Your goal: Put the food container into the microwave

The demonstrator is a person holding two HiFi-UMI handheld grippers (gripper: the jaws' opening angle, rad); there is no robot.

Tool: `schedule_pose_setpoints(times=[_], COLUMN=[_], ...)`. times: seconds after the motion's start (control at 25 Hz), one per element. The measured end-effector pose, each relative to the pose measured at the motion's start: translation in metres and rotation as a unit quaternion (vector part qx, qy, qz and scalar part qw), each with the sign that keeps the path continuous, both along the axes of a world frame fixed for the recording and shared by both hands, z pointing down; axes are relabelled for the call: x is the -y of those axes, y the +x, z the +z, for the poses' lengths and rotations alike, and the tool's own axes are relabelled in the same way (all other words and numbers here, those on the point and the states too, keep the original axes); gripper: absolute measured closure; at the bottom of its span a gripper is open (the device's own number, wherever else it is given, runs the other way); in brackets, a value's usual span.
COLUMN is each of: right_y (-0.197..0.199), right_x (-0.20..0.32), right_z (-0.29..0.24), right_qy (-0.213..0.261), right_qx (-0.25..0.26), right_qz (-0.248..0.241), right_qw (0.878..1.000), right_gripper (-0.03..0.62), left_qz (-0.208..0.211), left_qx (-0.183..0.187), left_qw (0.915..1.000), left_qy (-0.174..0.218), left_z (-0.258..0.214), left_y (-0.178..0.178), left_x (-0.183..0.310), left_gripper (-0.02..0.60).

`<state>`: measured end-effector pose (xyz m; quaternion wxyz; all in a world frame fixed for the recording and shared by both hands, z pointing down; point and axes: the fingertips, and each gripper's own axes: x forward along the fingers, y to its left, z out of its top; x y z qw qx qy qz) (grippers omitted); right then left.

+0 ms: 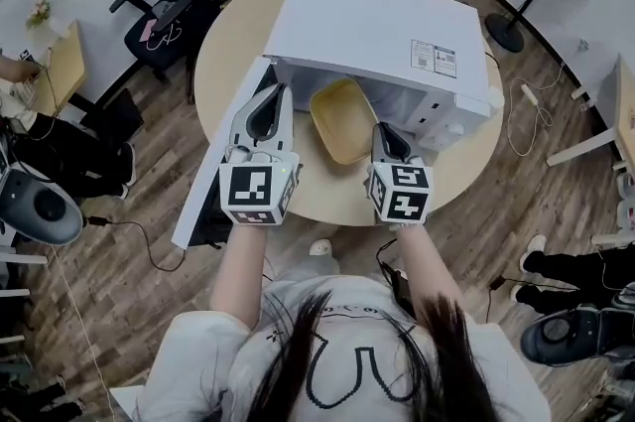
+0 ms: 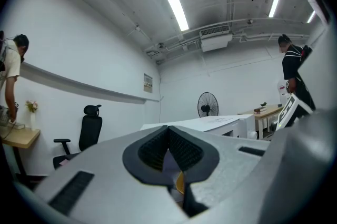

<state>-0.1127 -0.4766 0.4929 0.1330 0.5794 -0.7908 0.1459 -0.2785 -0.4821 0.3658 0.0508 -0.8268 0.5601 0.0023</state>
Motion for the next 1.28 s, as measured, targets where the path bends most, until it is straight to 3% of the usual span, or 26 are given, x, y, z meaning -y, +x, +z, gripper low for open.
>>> schedule_pose_setpoints(times=[0.32, 0.68, 1.12, 1.28], right_y=[0.009, 0.019, 0.037, 0.037], right_x=[0.045, 0.088, 0.115, 0.117], right_z=[0.016, 0.027, 0.056, 0.061], right_qy=[-0.014, -0.008, -0.031, -0.027], right_qx=[0.061, 0.150, 0.279, 0.284], right_qz=[0.055, 0.127, 0.220, 0.234], right_qw=[0.996, 0.981, 0.934, 0.930], right_gripper=[0.556, 0.556, 0.556, 0.554], left_qz=[0.030, 0.053, 0.060, 0.062], left_qx=[0.003, 0.010, 0.031, 0.029], left_qw=[0.9995, 0.9982, 0.9966, 0.9967], left_qy=[0.006, 0.028, 0.047, 0.045], left_z=[-0.004, -0.022, -0.031, -0.030], left_y=[0.004, 0.017, 0.025, 0.025], left_x=[0.014, 0.026, 0.033, 0.032], left_gripper=[0.574, 0.574, 0.574, 0.574])
